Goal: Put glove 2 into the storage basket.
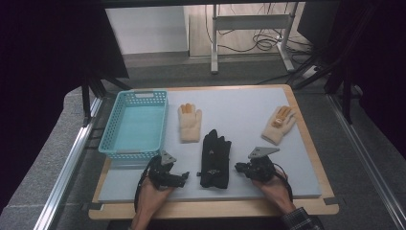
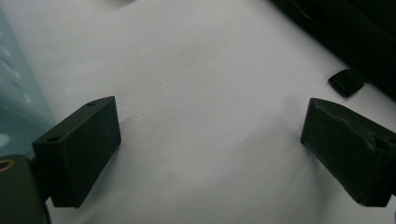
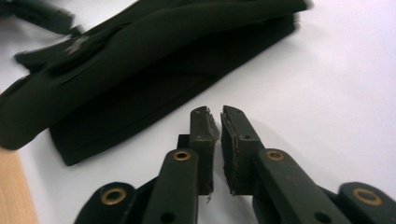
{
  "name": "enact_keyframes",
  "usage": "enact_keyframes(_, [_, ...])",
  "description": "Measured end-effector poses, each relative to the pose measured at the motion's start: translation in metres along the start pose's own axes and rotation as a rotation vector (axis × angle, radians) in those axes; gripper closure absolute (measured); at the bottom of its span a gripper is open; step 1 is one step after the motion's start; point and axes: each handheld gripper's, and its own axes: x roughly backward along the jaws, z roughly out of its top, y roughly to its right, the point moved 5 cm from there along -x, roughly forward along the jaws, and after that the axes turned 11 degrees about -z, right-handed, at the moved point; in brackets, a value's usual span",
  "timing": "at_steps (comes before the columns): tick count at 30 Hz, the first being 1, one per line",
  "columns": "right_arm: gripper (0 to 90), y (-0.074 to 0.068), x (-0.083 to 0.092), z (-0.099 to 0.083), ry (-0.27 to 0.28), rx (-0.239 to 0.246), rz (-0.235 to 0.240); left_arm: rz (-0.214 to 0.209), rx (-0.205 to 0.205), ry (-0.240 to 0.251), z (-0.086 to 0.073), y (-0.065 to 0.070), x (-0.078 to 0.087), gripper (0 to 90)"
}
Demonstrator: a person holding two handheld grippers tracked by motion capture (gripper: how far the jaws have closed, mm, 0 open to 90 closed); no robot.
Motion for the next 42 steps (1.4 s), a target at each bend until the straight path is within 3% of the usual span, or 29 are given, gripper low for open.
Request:
enact_keyframes(3, [85.4, -0.014, 0.000, 0.000, -0.007, 0.034, 0.043, -0.001, -0.008, -0.006, -0.003, -0.003, 0.003, 4.3])
enact_keyframes(7, [86.4, -0.029, -0.005, 0.004, -0.005, 0.075, 0.055, 0.008, -0.010, -0.013, -0.006, -0.007, 0.008, 3.4])
enact_keyframes(14, [86.6, -0.045, -0.017, 0.013, -0.007, 0.085, 0.080, -0.003, -0.010, -0.007, -0.010, -0.012, 0.011, 2.9])
enact_keyframes(20, [86.4, -0.066, -0.030, 0.025, -0.002, 0.117, 0.097, -0.006, -0.003, -0.006, -0.010, -0.013, 0.010, 2.5])
enact_keyframes(25, [85.4, -0.074, -0.037, 0.030, 0.001, 0.142, 0.098, 0.001, 0.005, 0.002, -0.011, -0.012, 0.010, 2.3])
enact_keyframes(29, [80.1, -0.070, -0.032, 0.028, 0.001, 0.157, 0.087, 0.006, 0.011, 0.011, -0.012, -0.011, 0.010, 2.3])
enact_keyframes(33, [73.6, -0.055, -0.025, 0.023, 0.003, 0.132, 0.048, 0.010, 0.012, 0.016, -0.012, -0.011, 0.010, 2.2])
enact_keyframes(42, [50.0, 0.001, 0.000, 0.015, 0.032, 0.036, -0.113, 0.010, 0.014, 0.015, -0.012, -0.011, 0.010, 2.4])
